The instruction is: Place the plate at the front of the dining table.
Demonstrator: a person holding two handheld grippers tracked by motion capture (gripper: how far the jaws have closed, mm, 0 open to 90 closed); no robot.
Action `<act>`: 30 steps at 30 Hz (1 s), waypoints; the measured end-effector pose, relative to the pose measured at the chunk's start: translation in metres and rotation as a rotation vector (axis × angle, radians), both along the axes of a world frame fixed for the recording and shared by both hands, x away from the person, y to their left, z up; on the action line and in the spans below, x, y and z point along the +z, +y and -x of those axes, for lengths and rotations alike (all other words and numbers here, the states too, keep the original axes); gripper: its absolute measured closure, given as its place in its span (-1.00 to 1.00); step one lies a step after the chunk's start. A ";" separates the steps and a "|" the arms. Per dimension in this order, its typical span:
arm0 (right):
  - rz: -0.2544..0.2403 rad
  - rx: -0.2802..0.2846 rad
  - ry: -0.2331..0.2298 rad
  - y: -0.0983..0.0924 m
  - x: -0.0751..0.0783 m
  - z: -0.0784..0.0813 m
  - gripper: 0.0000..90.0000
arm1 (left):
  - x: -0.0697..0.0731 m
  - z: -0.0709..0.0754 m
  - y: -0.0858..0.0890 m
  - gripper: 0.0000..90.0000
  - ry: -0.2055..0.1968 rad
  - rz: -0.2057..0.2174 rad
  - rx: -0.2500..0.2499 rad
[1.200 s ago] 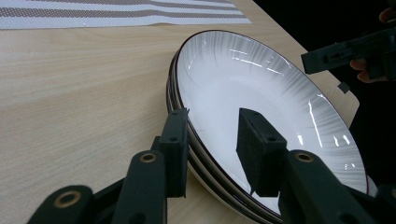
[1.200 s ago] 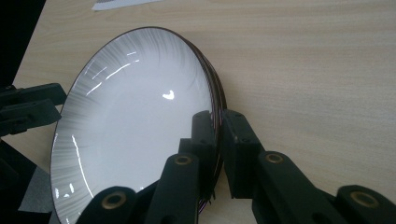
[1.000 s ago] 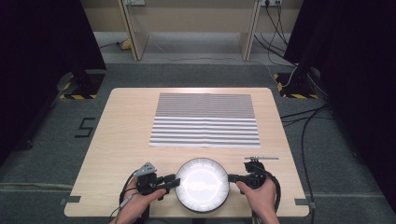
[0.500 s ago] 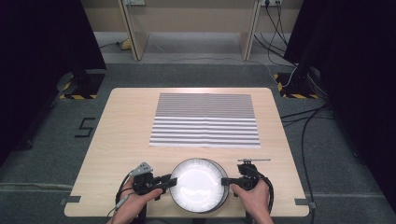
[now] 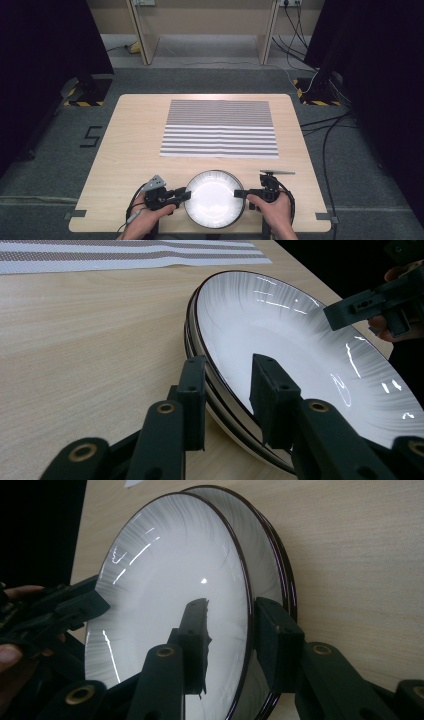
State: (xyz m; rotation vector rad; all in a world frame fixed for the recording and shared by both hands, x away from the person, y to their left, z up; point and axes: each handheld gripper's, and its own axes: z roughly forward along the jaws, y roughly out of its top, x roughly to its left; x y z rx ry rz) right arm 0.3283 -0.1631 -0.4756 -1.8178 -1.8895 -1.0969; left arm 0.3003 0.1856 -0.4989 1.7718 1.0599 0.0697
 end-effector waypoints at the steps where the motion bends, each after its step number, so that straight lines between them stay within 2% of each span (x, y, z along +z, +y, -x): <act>1: -0.017 -0.009 0.005 -0.002 -0.001 0.000 0.49 | 0.000 0.000 0.000 0.49 -0.001 0.000 0.002; 4: -0.040 -0.026 0.026 -0.003 -0.002 -0.001 0.47 | -0.002 0.000 -0.003 0.49 -0.013 -0.020 0.004; 9: -0.057 -0.042 0.041 -0.004 -0.001 -0.003 0.41 | -0.005 0.002 -0.008 0.49 -0.030 -0.027 0.018; 13: -0.041 -0.037 0.032 -0.002 0.000 -0.004 0.44 | -0.005 0.001 -0.008 0.49 -0.033 -0.026 0.022; 15: -0.025 -0.032 0.014 0.000 -0.001 -0.004 0.48 | -0.006 0.001 -0.009 0.48 -0.033 -0.024 0.025; 19: 0.016 -0.026 -0.021 -0.001 -0.003 -0.004 0.77 | -0.006 -0.002 -0.007 0.48 -0.026 -0.018 0.014; 21: 0.027 -0.025 -0.029 -0.002 -0.005 -0.004 0.84 | -0.006 -0.002 -0.007 0.48 -0.027 -0.014 0.011; 25: 0.006 -0.033 -0.020 -0.004 -0.006 -0.004 0.86 | -0.005 -0.003 -0.005 0.48 -0.032 -0.003 0.009; 26: 0.002 -0.032 -0.022 -0.004 -0.006 -0.005 0.86 | -0.003 -0.002 -0.004 0.43 -0.051 -0.005 0.016; 29: -0.053 -0.055 -0.010 -0.008 -0.010 -0.005 0.85 | 0.005 -0.001 0.004 0.18 -0.058 0.030 0.039; 30: -0.074 -0.062 -0.001 -0.009 -0.011 -0.005 0.84 | 0.008 -0.001 0.008 0.09 -0.073 0.032 0.054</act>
